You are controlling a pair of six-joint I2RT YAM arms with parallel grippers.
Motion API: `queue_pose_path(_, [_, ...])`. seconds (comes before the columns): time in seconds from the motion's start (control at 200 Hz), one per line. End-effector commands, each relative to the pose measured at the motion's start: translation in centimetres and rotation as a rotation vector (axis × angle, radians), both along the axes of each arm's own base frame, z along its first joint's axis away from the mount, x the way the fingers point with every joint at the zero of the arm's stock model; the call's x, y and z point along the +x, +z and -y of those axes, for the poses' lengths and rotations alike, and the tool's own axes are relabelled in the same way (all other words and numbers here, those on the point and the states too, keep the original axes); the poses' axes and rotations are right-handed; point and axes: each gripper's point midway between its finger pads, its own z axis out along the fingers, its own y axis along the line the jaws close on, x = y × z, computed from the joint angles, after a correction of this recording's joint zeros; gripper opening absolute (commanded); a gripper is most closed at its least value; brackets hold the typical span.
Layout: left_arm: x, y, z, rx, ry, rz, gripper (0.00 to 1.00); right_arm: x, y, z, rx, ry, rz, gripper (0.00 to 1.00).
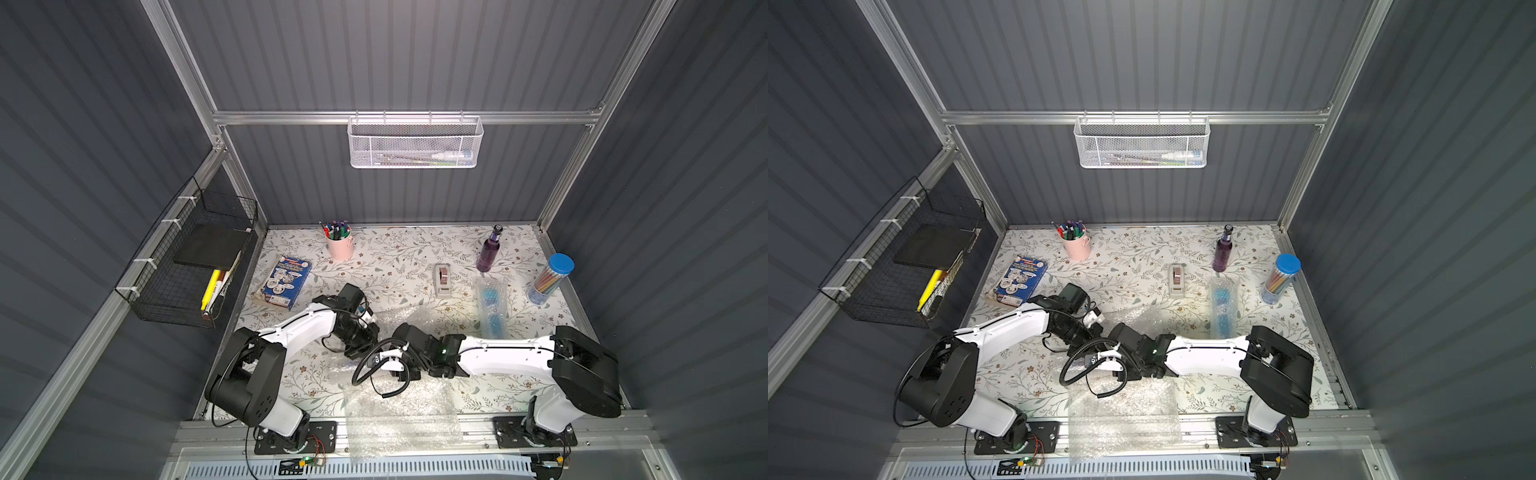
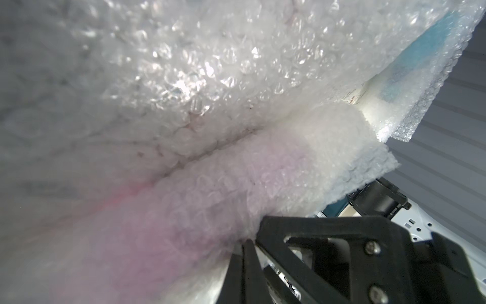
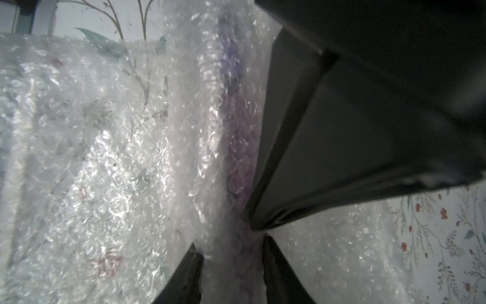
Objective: Wrap wine bottles in bubble wrap
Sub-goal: Stick the tape on the bubble wrap.
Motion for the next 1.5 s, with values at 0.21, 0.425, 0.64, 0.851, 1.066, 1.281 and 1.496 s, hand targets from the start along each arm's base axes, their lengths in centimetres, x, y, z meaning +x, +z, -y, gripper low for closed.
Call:
queue_pose_path(0.21, [-4.3,-3.8,-2.9,0.152,-0.049,-0.145,0.00,-2.5,-2.3,2.4,-0.083,-0.003,-0.119,0.45])
queue_pose_path(0.425, [-4.5,-3.7,-3.0,0.150,-0.054,-0.136,0.00,-1.7,1.8,2.3,0.110,-0.047,-0.239,0.54])
queue_pose_path(0.64, [-4.2,-3.4,-2.7,0.126,-0.044,-0.120,0.00,0.2,5.6,2.7,0.319,-0.157,-0.487,0.47])
queue_pose_path(0.851, [-4.1,-3.3,-2.6,0.119,-0.044,-0.113,0.00,-0.5,6.5,0.8,0.402,-0.195,-0.725,0.26])
queue_pose_path(1.066, [-3.8,-3.1,-2.3,0.100,-0.039,-0.094,0.00,-0.4,4.8,-0.6,0.419,-0.255,-0.870,0.14])
queue_pose_path(1.281, [-3.4,-2.4,-2.0,0.074,-0.037,-0.068,0.00,0.8,3.0,-1.2,0.380,-0.348,-0.909,0.10])
queue_pose_path(1.496, [-3.3,-1.7,-1.5,0.040,-0.032,-0.057,0.02,0.8,1.0,-1.0,0.306,-0.417,-0.941,0.10])
